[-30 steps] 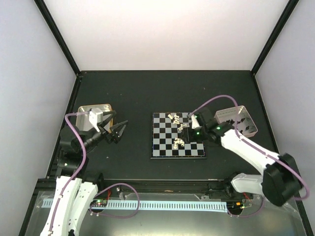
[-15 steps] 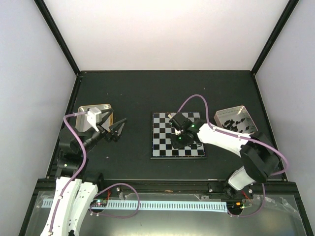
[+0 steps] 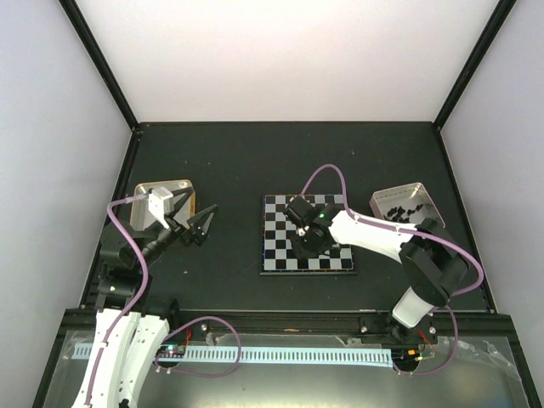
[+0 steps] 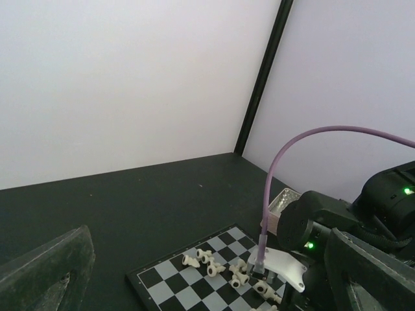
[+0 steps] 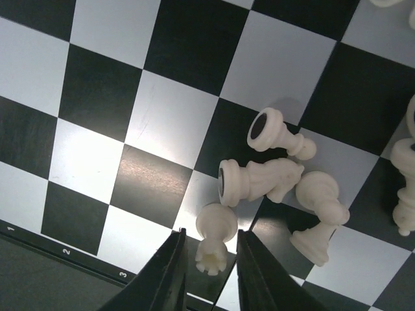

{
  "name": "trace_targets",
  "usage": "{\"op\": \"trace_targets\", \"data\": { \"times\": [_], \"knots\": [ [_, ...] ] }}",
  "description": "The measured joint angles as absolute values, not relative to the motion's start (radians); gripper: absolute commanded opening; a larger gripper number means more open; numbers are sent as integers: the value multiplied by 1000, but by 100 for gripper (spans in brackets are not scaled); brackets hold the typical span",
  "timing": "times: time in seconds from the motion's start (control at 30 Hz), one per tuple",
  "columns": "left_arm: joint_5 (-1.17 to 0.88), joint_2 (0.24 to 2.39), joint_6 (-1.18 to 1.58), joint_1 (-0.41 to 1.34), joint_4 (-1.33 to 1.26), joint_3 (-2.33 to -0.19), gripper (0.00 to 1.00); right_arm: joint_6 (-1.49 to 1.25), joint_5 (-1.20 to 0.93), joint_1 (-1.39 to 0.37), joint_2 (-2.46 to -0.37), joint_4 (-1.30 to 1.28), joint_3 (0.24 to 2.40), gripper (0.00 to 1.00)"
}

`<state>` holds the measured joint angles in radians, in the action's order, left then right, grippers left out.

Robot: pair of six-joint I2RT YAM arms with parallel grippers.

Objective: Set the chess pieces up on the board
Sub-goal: Pick up the chess piece from the chessboard, then place the chess piece on the chessboard.

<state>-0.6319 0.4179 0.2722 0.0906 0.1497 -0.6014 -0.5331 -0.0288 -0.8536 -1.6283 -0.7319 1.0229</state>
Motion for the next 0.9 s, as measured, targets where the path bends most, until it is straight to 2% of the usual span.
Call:
{"op": "trace_targets", "data": {
  "times": [0.17, 0.47, 0.63, 0.9],
  "knots": [
    [-631, 410, 272, 91, 150, -601, 99, -536, -26, -860, -1645, -745, 1036, 8],
    [-609, 403, 271, 91, 151, -601, 99, -524, -31, -895, -1647, -770, 1114, 8],
    [-571, 403, 268, 91, 162, -601, 99, -495, -24, -903, -1702, -788, 1282, 8],
    [-494, 399, 263, 90, 179, -601, 99, -392, 10, -847, -1955, -845, 1615, 8]
  ]
}}
